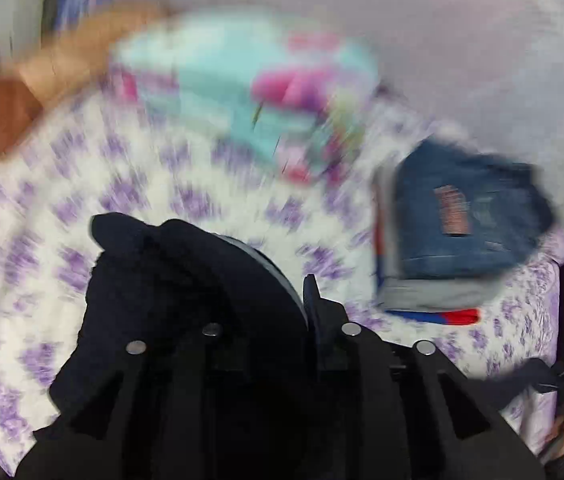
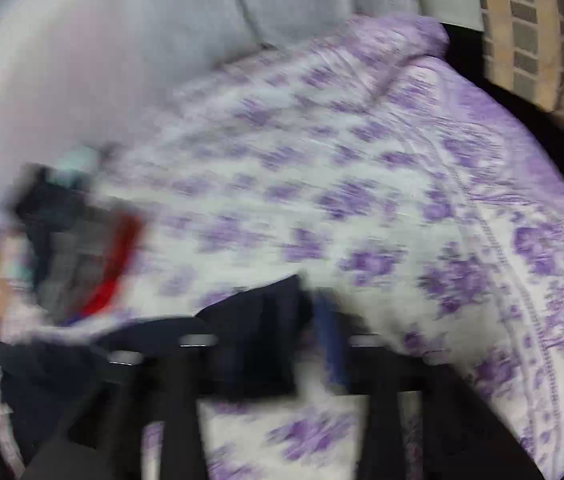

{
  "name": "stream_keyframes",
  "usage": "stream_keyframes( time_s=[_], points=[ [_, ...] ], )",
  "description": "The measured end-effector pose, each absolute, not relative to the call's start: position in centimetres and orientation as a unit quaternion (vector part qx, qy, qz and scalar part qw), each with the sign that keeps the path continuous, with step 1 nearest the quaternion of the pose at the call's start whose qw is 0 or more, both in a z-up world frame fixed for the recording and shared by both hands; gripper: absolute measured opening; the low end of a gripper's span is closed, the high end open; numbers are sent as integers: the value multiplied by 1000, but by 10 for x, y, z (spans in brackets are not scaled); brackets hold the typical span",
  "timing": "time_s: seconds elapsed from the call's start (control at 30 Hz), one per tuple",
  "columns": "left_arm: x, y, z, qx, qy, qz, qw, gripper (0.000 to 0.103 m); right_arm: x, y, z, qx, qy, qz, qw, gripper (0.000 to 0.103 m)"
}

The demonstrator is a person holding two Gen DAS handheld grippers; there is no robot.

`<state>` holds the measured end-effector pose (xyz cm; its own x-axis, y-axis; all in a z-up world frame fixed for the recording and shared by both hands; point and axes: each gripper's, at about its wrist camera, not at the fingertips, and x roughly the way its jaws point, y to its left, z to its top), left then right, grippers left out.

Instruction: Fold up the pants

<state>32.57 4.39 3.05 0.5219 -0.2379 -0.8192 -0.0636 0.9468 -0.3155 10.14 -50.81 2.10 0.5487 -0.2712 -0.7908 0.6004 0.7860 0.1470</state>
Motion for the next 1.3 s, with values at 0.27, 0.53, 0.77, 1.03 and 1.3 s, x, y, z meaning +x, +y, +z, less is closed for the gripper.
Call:
stream_keyframes(
  time_s=[0.27, 0.53, 0.77, 1.03, 1.3],
  points=[
    [286, 28, 20, -85, 465, -47, 880, 49, 71, -504, 8, 177, 362, -234, 885, 97],
    [227, 24, 11, -55, 463, -72, 882, 59, 125, -511, -58, 205, 441, -158, 859, 69],
    [222, 34, -22, -50, 493, -40, 868, 61, 150, -501, -29, 181, 400, -155, 885, 17],
    [226, 46, -32, -64, 494, -38, 866, 62, 78, -491, 10, 135, 442, -227, 857, 10],
    [189, 90, -3, -96, 465, -22, 880, 63, 38, -490, -21, 174, 433, -240, 851, 55]
  ],
)
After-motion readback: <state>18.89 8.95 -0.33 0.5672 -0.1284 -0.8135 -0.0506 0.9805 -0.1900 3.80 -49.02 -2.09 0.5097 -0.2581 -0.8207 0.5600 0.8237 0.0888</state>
